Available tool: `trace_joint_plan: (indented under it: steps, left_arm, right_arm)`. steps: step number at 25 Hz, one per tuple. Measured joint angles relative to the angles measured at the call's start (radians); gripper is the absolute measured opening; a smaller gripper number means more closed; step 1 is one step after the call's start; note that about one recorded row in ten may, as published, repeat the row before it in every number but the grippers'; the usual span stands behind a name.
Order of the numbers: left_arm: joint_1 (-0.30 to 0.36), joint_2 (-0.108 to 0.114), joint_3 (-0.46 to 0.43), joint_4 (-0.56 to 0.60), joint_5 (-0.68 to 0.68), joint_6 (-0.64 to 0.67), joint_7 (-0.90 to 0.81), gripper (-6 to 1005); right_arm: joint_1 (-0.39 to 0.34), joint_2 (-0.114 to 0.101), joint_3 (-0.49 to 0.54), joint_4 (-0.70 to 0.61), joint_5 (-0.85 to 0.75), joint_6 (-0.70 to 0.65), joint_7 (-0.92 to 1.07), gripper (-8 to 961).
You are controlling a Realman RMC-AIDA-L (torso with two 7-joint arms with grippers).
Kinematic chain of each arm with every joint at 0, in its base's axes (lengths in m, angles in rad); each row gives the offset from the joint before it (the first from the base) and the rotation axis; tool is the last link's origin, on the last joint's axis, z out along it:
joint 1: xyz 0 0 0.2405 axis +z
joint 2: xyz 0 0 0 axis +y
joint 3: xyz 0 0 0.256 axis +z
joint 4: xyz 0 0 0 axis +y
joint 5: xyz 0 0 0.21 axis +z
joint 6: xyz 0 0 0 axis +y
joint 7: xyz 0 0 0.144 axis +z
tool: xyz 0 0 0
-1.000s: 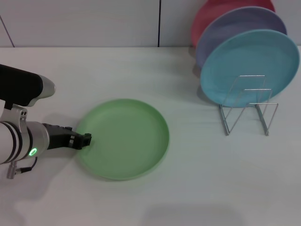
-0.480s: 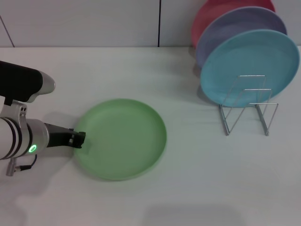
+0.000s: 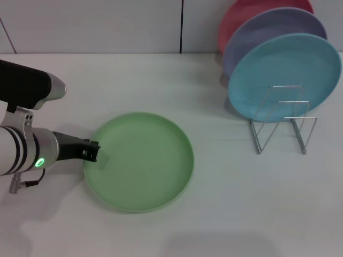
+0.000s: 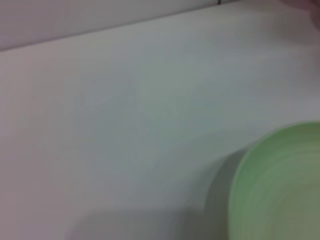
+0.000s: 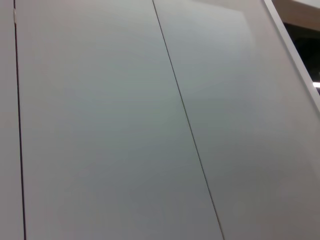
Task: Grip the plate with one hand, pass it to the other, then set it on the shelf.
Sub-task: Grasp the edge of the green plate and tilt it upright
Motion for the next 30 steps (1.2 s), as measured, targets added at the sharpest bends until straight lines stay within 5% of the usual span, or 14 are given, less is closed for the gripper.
trace_joint_plan:
  steps: [11,18,26,30]
  left_arm:
    - [0.007,0.001,0.002,-0.086,-0.01,0.0,0.04,64]
    - [-0.002,0.001,0.003,-0.124,-0.014,-0.006,0.065,44]
    - [-0.001,0.003,-0.002,-0.18,-0.014,-0.01,0.068,37]
    - [-0.002,0.003,-0.007,-0.225,-0.014,-0.012,0.072,35]
  right_arm:
    - [0.004,-0.005,-0.001,-0.024,-0.095,-0.228,0.021,816]
    - [0.05,-0.014,-0.002,-0.205,-0.248,-0.253,0.162,815]
    - [0.138,-0.009,-0.01,-0.538,-0.448,-0.04,0.319,814]
    - [0.16,-0.005,-0.168,-0.809,-0.484,0.172,0.459,814]
